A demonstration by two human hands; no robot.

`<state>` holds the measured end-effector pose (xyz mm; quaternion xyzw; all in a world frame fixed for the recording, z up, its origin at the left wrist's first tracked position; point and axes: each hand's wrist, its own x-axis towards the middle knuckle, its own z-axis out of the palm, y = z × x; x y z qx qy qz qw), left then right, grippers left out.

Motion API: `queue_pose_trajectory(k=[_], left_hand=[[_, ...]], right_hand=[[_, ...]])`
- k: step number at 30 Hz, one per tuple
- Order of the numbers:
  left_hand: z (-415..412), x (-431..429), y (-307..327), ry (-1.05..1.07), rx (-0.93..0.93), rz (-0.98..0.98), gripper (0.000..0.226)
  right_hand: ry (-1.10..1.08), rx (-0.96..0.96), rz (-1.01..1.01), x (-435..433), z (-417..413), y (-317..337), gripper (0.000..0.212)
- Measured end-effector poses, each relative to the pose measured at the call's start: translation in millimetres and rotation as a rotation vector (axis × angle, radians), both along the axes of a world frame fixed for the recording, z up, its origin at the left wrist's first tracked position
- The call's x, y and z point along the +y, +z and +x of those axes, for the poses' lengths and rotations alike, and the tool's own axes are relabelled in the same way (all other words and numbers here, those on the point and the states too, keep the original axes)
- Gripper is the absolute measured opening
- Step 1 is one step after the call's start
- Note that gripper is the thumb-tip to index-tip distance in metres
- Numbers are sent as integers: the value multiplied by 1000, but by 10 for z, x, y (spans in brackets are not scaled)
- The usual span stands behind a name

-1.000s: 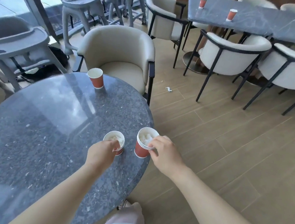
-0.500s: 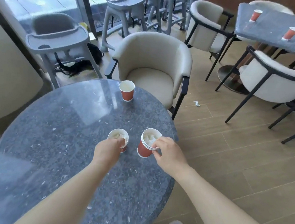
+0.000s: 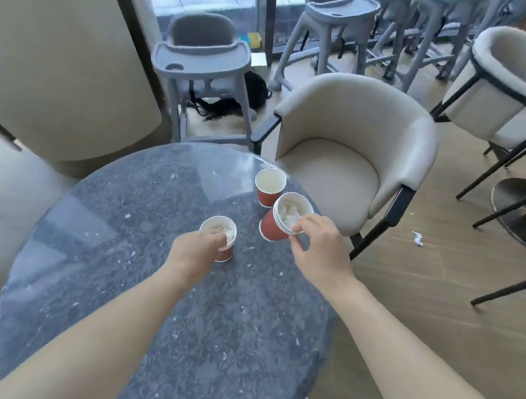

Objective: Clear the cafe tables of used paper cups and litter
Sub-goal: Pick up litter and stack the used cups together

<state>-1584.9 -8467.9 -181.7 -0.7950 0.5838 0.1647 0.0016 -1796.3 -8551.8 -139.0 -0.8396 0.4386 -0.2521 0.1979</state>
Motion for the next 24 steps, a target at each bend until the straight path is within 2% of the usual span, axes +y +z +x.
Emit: queue_pose_trajectory(k=[3,7,10,12,14,16,20,24], left_hand=[[-118,-162,30,133,-9,-18,25],[-346,-412,-34,252,106,-12,18],[-450,-495,-117,282,67,-31,16],[-496,-552,-174,240,45,-42,34],[-535,-584,-153,240,2,-31,29],[-550,-571,-101,330,5,12,17],[-611,-549,-84,336,-64,68,20],[-615,-481,-106,344,-57,76,19]], right_hand=[[58,-31,-47,-473,-8,129,8],[130,-60,-89,-992,38,184,6],[207,-77,-97,-1255,129,174,6],[274,-82,-77,-1374,219,146,5],[355,-62,-54,-1446,314,76,5],[439,18,-27,-1502,394,-38,7],[549,284,25,-1586,478,-252,13],[619,424,52,-1559,477,-395,18]])
